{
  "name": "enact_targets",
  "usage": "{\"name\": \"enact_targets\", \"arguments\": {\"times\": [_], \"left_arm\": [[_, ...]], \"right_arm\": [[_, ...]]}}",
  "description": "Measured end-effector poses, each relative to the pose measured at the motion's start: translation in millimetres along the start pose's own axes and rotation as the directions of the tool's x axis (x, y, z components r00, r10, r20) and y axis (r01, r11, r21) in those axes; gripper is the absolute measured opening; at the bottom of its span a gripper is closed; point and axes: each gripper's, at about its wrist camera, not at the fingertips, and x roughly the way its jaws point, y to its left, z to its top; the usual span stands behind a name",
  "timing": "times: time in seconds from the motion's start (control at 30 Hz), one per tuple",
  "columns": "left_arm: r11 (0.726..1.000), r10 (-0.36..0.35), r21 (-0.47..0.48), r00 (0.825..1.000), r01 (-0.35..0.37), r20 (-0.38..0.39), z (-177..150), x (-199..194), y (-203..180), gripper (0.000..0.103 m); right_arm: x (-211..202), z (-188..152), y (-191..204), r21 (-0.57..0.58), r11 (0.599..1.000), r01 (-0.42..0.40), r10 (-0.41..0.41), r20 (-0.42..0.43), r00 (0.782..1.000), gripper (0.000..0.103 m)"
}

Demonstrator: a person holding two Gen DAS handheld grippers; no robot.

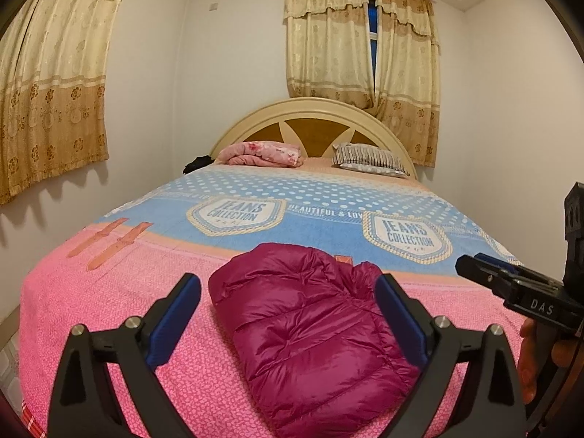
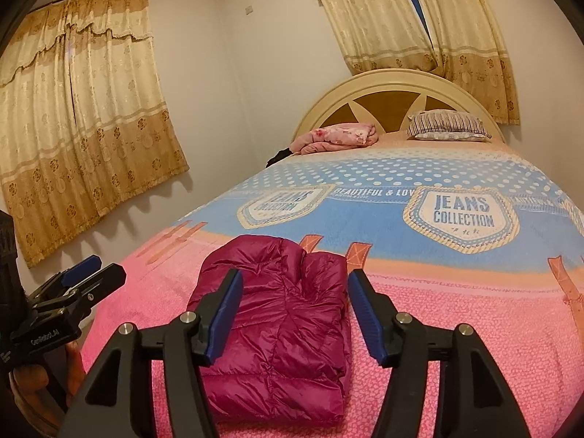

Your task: Fold large clothes

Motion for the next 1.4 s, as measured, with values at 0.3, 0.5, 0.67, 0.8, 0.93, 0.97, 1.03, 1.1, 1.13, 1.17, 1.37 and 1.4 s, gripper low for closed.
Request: {"name": "enact_targets", "arguments": {"times": [0.3, 0.5, 0.67, 0.8, 0.93, 0.97, 1.03, 1.1, 1.13, 1.17, 1.37, 1.4], "left_arm": [[1.0, 0.005, -0.005, 1.0, -0.005, -0.008, -2.0, -0.3, -1.6, 0.099], [1.0, 0.007, -0.003, 1.0, -0.007, -0.009, -2.0, -0.7, -1.5, 0.099], [1.0, 0.008, -0.004, 1.0, -0.008, -0.012, -1.7, 0.0, -1.9, 0.1], [1.0, 0.009, -0.004, 1.0, -0.009, -0.012, -1.6, -0.1, -1.5, 0.1], [1.0, 0.009, -0.004, 1.0, -0.009, -0.013, -1.5, -0.1, -1.9, 0.1], [1.0, 0.009, -0.004, 1.0, -0.009, -0.012, -1.6, -0.3, -1.9, 0.1], [1.0, 0.011, -0.005, 1.0, -0.011, -0.012, -1.5, -0.4, -2.0, 0.1], [1.0, 0.01, -0.006, 1.0, -0.01, -0.014, -1.4, -0.4, -1.6, 0.102], [1.0, 0.008, -0.008, 1.0, -0.008, -0.014, -1.4, -0.7, -1.6, 0.103], [1.0, 0.009, -0.008, 1.0, -0.009, -0.015, -1.7, -0.5, -2.1, 0.103], [1.0, 0.002, -0.003, 1.0, -0.003, -0.026, -2.5, -0.3, -2.8, 0.103], [1.0, -0.001, -0.004, 0.999, 0.0, -0.032, -2.6, -0.1, -2.9, 0.103]], "right_arm": [[3.6, -3.3, -2.8, 0.01, 1.0, 0.004, -0.004, -0.009, 1.0, 0.062], [3.5, -2.9, -2.3, 0.007, 1.0, 0.006, -0.006, -0.005, 1.0, 0.062], [3.7, -3.3, -3.8, 0.005, 1.0, 0.007, -0.007, 0.001, 1.0, 0.062], [2.9, -4.7, -4.6, 0.006, 1.0, 0.008, -0.008, 0.003, 1.0, 0.062], [1.6, -5.4, -3.3, 0.002, 1.0, 0.009, -0.009, 0.004, 1.0, 0.063], [1.1, -5.5, -2.9, -0.001, 1.0, 0.009, -0.009, 0.005, 1.0, 0.063], [-0.3, -5.6, -2.1, -0.004, 1.0, 0.01, -0.01, 0.007, 1.0, 0.063], [-1.5, -6.1, -2.2, -0.008, 1.0, 0.012, -0.012, 0.01, 1.0, 0.063], [-1.8, -5.8, -2.0, -0.008, 1.0, 0.013, -0.013, 0.011, 1.0, 0.063], [-2.3, -5.9, -2.4, -0.008, 1.0, 0.015, -0.014, 0.013, 1.0, 0.063], [-4.1, -4.7, -4.5, 0.005, 1.0, 0.018, -0.018, 0.017, 1.0, 0.065], [-4.9, -4.5, -5.4, 0.01, 1.0, 0.017, -0.017, 0.02, 1.0, 0.066]]}}
